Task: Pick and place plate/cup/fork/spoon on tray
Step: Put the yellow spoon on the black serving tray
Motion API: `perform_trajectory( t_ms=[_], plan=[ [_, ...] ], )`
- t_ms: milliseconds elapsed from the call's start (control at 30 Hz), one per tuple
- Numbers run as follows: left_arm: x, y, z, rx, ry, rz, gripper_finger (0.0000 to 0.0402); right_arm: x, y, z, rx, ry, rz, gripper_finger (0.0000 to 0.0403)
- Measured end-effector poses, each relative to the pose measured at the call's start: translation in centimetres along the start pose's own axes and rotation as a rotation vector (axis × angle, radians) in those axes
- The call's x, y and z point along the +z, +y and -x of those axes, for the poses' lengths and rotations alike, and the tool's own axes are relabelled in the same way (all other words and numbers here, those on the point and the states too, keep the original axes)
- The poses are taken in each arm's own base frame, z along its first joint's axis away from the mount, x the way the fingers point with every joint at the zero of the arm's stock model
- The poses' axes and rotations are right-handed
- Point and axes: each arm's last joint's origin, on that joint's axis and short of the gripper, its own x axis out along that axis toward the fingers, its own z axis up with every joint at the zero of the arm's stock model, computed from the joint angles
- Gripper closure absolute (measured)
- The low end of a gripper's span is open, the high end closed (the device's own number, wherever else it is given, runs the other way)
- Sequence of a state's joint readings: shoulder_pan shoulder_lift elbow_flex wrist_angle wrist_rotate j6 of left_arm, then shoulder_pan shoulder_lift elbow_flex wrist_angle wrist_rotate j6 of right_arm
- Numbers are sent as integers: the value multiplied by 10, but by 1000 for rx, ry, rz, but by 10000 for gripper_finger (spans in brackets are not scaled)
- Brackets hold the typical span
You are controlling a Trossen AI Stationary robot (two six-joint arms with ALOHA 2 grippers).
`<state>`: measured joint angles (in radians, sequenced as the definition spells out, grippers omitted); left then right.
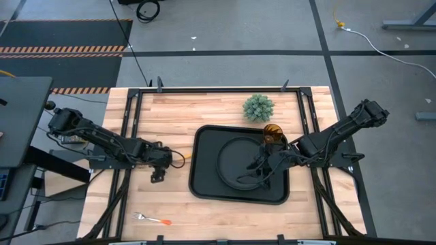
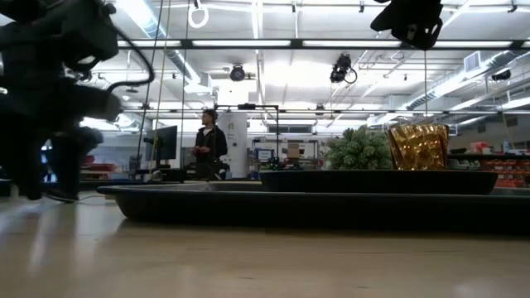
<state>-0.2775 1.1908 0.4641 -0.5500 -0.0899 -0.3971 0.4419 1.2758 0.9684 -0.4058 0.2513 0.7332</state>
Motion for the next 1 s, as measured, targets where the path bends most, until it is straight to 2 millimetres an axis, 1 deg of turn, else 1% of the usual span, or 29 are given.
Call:
perform_trajectory(
  t_ms=[100, 200, 333, 500, 600, 667, 800, 1000],
  plan=[
    [9, -4, 1, -39, -96, -39, 102, 0, 0, 0, -9, -8, 1, 261],
    [12, -5, 1, -50, -119, -56, 111, 0, 0, 0, -12, -11, 0, 261],
    [9, -1, 0, -34, -79, -6, 115, 0, 0, 0, -9, -8, -7, 261],
    [5, 11, -1, 58, -23, 101, 115, 1, -1, 0, -10, -9, -8, 261],
    [4, 18, -1, 84, -3, 162, 115, 2, -2, 0, -13, -10, -11, 261],
    [4, 20, -1, 67, 10, 202, 115, 2, -2, -1, -14, -10, -13, 261],
    [5, 22, -2, -45, 52, 240, 115, 3, -3, -1, -16, -11, -13, 261],
    [4, 25, -2, -31, 70, 253, 115, 4, -5, -1, -21, -14, 2, 261]
  ],
)
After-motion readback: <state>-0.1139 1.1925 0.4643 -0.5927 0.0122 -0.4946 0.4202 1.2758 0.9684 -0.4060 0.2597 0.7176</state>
